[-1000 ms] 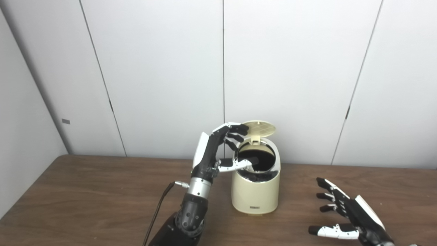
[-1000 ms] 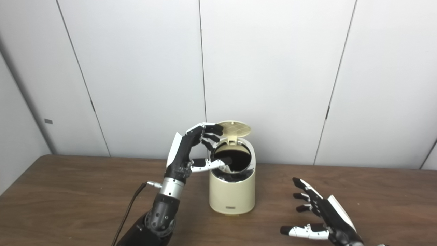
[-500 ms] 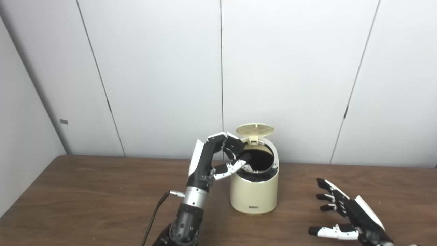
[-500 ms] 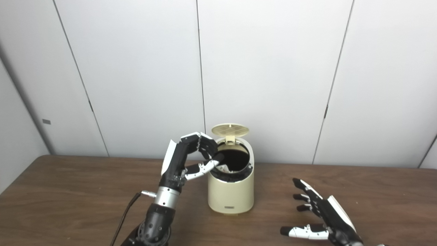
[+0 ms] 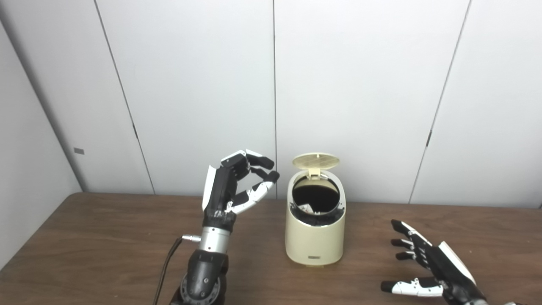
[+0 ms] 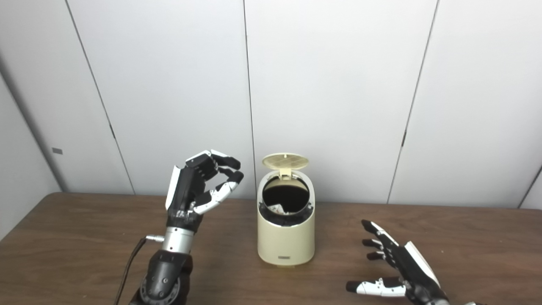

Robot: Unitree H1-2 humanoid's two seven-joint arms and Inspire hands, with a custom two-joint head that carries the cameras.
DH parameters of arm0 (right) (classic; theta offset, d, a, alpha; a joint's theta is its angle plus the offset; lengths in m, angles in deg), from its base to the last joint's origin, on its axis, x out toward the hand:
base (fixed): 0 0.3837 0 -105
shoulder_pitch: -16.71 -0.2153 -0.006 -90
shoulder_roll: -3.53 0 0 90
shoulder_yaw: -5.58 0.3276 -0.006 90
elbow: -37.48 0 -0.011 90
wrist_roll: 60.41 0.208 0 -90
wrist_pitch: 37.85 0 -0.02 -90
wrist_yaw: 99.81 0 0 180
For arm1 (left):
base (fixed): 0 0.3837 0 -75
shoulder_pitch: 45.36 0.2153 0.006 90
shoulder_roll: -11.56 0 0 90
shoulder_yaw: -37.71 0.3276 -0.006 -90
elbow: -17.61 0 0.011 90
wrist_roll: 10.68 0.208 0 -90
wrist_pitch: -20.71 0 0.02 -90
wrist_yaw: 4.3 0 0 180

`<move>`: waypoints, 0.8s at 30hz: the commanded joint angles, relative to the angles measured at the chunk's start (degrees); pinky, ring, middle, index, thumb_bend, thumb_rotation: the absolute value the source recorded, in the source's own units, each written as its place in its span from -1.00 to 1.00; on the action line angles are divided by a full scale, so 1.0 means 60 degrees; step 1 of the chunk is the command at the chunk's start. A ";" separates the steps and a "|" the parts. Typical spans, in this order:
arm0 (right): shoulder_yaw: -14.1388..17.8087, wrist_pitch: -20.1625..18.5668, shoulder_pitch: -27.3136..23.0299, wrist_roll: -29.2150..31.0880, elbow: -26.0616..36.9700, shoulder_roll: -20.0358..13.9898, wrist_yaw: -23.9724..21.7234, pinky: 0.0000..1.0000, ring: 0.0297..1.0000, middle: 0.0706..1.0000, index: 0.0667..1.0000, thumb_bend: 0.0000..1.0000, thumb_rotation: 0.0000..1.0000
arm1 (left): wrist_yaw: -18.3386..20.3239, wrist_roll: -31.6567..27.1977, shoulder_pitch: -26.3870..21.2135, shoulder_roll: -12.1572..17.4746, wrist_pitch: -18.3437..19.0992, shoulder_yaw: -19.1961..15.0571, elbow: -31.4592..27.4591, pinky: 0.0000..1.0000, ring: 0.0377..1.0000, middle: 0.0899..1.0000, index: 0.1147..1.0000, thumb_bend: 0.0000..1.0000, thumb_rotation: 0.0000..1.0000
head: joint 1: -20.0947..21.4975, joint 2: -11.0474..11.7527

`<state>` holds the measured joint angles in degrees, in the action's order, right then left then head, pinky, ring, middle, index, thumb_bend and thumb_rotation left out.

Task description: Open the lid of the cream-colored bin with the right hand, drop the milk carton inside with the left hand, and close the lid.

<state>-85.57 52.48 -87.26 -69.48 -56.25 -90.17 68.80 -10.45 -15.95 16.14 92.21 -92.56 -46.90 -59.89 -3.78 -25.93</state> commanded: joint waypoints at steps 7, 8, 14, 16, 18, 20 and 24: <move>0.0178 0.0455 -0.0657 0.0377 0.0117 0.0058 0.0151 0.46 0.69 0.83 0.84 0.60 -0.54 | 0.1022 -0.2565 0.0588 0.0011 0.3909 -0.0941 -0.2086 0.27 0.55 0.66 0.80 0.50 -0.58 | -0.0028 -0.0023; 0.0174 0.0421 -0.0722 0.0390 0.0124 0.0090 0.0169 0.47 0.69 0.83 0.84 0.61 -0.53 | 0.1064 -0.2642 0.0670 0.0011 0.4186 -0.1014 -0.2209 0.26 0.56 0.67 0.81 0.47 -0.61 | -0.0023 -0.0024; 0.0061 0.0397 -0.1026 0.0293 0.0325 0.0282 0.0245 0.44 0.64 0.78 0.81 0.63 -0.45 | 0.1115 -0.2345 0.1071 0.0111 0.5048 -0.1148 -0.2617 0.34 0.57 0.64 0.78 0.51 -0.60 | 0.0004 -0.0036; -0.0011 0.0424 -0.1160 0.0106 0.0406 0.0330 0.0317 0.40 0.61 0.76 0.80 0.61 -0.40 | 0.1152 -0.2180 0.1239 0.0137 0.5156 -0.1148 -0.2709 0.34 0.58 0.65 0.78 0.49 -0.63 | 0.0016 -0.0032; -0.0035 0.0379 -0.1405 0.0233 0.0515 0.0443 0.0281 0.41 0.61 0.75 0.77 0.59 -0.26 | 0.1191 -0.2070 0.1461 0.0106 0.5165 -0.1199 -0.2732 0.34 0.56 0.64 0.78 0.46 -0.71 | 0.0067 -0.0037; -0.0061 0.0386 -0.1636 0.0388 0.0567 0.0522 0.0204 0.42 0.62 0.75 0.76 0.58 -0.26 | 0.1242 -0.1980 0.1613 0.0092 0.5120 -0.1239 -0.2690 0.33 0.55 0.65 0.78 0.46 -0.73 | 0.0118 -0.0022; -0.0183 0.0318 -0.2202 0.0335 0.0598 0.0573 0.0098 0.45 0.63 0.75 0.74 0.64 -0.14 | 0.1414 -0.1867 0.1896 0.0107 0.4953 -0.1282 -0.2526 0.23 0.49 0.59 0.73 0.47 -0.73 | 0.0221 0.0002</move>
<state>-86.73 52.64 -96.80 -67.83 -54.66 -86.33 69.42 -2.97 -28.25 28.72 92.40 -61.06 -54.18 -74.22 -2.37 -25.84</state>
